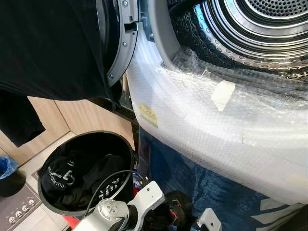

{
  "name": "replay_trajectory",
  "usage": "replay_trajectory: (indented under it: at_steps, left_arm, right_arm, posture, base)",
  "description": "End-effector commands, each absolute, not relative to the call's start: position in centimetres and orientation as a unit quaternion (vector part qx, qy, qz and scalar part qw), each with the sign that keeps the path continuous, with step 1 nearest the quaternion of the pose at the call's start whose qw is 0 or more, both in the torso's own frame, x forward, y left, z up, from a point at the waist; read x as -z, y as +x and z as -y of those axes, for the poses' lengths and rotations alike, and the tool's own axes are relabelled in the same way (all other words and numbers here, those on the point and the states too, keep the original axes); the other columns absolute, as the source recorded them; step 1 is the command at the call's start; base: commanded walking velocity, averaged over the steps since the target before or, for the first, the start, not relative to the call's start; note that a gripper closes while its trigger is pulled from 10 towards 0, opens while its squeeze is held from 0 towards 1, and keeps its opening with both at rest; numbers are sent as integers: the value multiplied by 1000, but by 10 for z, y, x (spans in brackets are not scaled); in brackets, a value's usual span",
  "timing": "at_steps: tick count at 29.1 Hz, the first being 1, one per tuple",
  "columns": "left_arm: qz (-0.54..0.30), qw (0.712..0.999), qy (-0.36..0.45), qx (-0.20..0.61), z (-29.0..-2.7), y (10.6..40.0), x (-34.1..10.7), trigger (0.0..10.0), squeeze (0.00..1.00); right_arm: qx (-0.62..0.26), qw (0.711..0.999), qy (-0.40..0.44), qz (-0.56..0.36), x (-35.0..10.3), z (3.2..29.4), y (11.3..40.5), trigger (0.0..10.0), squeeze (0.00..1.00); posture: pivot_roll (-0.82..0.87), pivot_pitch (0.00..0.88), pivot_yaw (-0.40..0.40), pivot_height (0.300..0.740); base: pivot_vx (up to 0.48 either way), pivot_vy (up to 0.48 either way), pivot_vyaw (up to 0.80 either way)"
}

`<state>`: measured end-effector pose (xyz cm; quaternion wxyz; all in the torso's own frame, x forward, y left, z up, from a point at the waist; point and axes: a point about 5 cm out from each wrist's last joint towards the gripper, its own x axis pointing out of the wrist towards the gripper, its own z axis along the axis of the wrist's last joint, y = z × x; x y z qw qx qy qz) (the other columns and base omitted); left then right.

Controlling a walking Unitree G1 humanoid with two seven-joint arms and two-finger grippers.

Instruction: Clothes washing

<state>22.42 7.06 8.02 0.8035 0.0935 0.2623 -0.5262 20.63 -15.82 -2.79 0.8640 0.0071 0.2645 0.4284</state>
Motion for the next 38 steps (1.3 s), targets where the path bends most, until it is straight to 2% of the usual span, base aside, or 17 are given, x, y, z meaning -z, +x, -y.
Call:
replay_trajectory:
  at_steps: [1, 7, 12, 13, 14, 15, 16, 17, 18, 19, 38]
  left_arm:
    - [-259, 803, 98, 527, -70, 224, -82, 0, 0]
    - [-259, 804, 98, 526, -72, 225, -83, 0, 0]
    - [-259, 807, 101, 521, -75, 227, -84, 0, 0]
    - [-259, 807, 101, 521, -75, 227, -84, 0, 0]
    - [-259, 807, 101, 520, -75, 227, -84, 0, 0]
    - [-260, 807, 101, 520, -75, 227, -84, 0, 0]
    - [-260, 807, 101, 521, -75, 227, -84, 0, 0]
    - [-260, 807, 101, 521, -75, 227, -84, 0, 0]
    - [-260, 807, 101, 520, -75, 227, -84, 0, 0]
    - [-261, 806, 101, 521, -75, 226, -84, 0, 0]
    - [-262, 805, 106, 522, -75, 225, -85, 0, 0]
  right_arm:
    - [-413, 874, 7, -257, 26, 154, 213, 10000, 0]
    - [-361, 901, -1, -242, 25, 143, 227, 10000, 0]
    - [-344, 911, 15, -226, 21, 141, 233, 10000, 0]
    - [-343, 912, 14, -224, 21, 141, 233, 7804, 0]
    - [-340, 913, 14, -223, 21, 141, 234, 7804, 0]
    - [-337, 915, 15, -223, 21, 142, 234, 2784, 0]
    - [-335, 916, 16, -222, 21, 142, 235, 2784, 0]
    - [-333, 916, 15, -222, 21, 142, 235, 1451, 0]
    - [-330, 918, 16, -221, 21, 143, 235, 2000, 0]
    - [-325, 920, 15, -217, 21, 143, 236, 0, 0]
    - [-264, 945, 15, -194, 18, 154, 242, 0, 0]
  posture:
    - [152, 119, 69, 740]
    - [163, 125, 75, 740]
    - [176, 128, 82, 740]
    - [177, 130, 83, 740]
    - [177, 130, 83, 740]
    - [178, 130, 84, 740]
    - [177, 131, 85, 740]
    - [177, 131, 85, 740]
    - [176, 132, 87, 740]
    - [178, 134, 87, 740]
    - [188, 139, 97, 740]
  base:
    - [0, 0, 0]
    - [0, 0, 0]
    - [0, 0, 0]
    - [0, 0, 0]
    - [0, 0, 0]
    - [0, 0, 0]
    - [0, 0, 0]
    - [0, 0, 0]
    - [0, 0, 0]
    - [0, 0, 0]
    - [0, 0, 0]
